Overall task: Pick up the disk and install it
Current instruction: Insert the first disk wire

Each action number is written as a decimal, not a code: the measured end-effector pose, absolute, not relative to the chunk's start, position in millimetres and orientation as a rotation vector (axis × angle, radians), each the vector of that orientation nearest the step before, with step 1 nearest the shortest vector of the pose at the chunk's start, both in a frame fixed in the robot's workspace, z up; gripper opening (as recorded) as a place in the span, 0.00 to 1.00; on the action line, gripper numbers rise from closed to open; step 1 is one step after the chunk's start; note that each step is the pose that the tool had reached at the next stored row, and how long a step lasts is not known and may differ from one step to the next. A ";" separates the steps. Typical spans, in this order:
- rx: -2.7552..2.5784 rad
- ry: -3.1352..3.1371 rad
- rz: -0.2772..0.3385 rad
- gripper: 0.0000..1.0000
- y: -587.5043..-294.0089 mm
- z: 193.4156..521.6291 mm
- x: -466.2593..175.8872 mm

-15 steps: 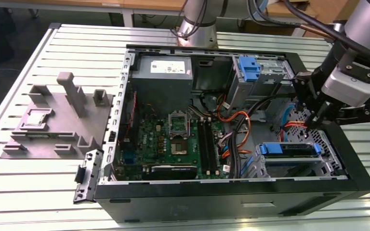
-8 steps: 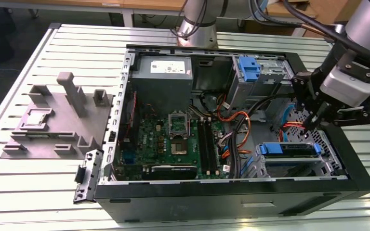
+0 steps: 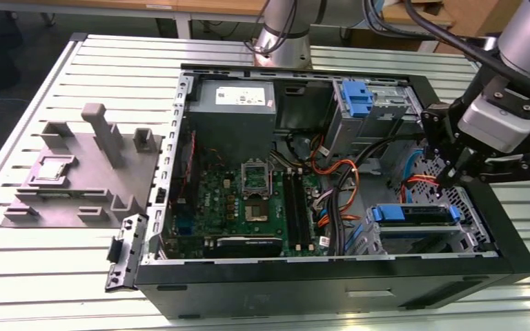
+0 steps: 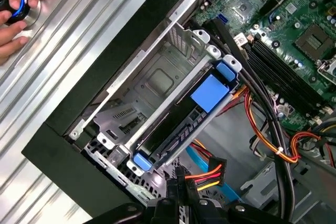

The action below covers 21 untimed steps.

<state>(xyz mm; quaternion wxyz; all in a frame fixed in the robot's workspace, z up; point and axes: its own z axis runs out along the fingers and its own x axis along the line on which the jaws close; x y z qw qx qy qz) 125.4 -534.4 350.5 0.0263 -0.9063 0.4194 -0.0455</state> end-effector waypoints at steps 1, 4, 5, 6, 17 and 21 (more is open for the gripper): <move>-2.791 1.317 -0.141 0.17 -534.4 350.5 125.4; -2.763 1.381 -0.143 0.17 -534.4 350.5 125.4; -2.753 1.402 -0.144 0.17 -534.4 350.5 125.4; -2.743 1.422 -0.144 0.17 -534.4 350.4 125.4; -2.621 1.652 -0.151 0.17 -534.2 350.0 125.4; -2.569 1.737 -0.153 0.17 -534.2 349.8 125.4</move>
